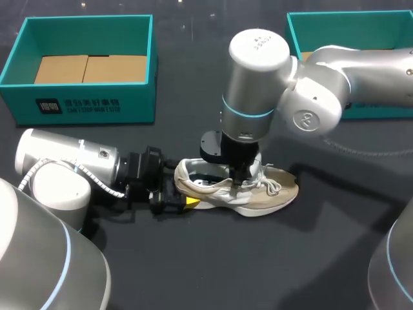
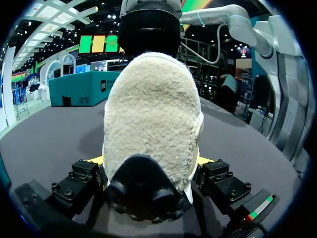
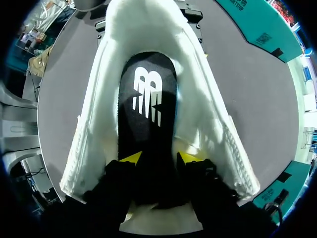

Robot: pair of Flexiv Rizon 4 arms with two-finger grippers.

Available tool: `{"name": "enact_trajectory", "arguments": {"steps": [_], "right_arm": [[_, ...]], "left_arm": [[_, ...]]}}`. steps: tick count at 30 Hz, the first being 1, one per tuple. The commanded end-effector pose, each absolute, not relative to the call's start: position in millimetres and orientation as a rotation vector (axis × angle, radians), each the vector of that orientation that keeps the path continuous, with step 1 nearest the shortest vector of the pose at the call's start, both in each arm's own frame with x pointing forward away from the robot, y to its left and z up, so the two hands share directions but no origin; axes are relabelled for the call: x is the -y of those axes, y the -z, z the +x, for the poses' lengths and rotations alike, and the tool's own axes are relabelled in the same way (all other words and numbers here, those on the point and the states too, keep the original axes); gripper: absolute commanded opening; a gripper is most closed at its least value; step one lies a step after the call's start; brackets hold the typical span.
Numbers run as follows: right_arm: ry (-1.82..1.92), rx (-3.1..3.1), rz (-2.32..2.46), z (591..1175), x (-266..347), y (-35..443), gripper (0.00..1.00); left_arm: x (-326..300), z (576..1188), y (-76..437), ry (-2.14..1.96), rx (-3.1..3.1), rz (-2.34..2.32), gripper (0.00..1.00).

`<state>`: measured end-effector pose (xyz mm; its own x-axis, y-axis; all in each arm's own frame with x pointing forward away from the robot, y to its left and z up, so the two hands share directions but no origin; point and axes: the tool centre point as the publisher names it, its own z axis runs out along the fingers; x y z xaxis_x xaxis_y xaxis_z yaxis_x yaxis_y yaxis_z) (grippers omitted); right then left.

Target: Take the shoe out of the shoebox, open the shoe tongue, remove and reinsert the insole, then place the shoe into the shoebox

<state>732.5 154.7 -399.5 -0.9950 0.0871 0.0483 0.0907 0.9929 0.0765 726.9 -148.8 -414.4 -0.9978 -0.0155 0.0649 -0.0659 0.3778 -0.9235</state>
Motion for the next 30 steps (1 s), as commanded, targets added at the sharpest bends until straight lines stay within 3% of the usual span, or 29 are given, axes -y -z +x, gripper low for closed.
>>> {"name": "enact_trajectory", "arguments": {"steps": [1,7,10,20,30], "right_arm": [[0.138,3.061,-0.131,735,-163,422,0.42],[0.166,3.028,-0.134,724,-171,428,0.1],[0.173,3.012,-0.147,714,-173,430,0.01],[0.211,3.009,-0.169,696,-172,428,0.0],[0.403,3.093,-0.106,696,-154,389,0.0]], "left_arm": [[147,725,417,-1.725,2.571,0.076,0.0],[147,725,417,-1.725,2.571,0.076,0.0],[147,725,417,-1.725,2.571,0.076,0.0],[147,725,417,-1.725,2.571,0.076,0.0],[147,725,417,-1.725,2.571,0.076,0.0]]}}
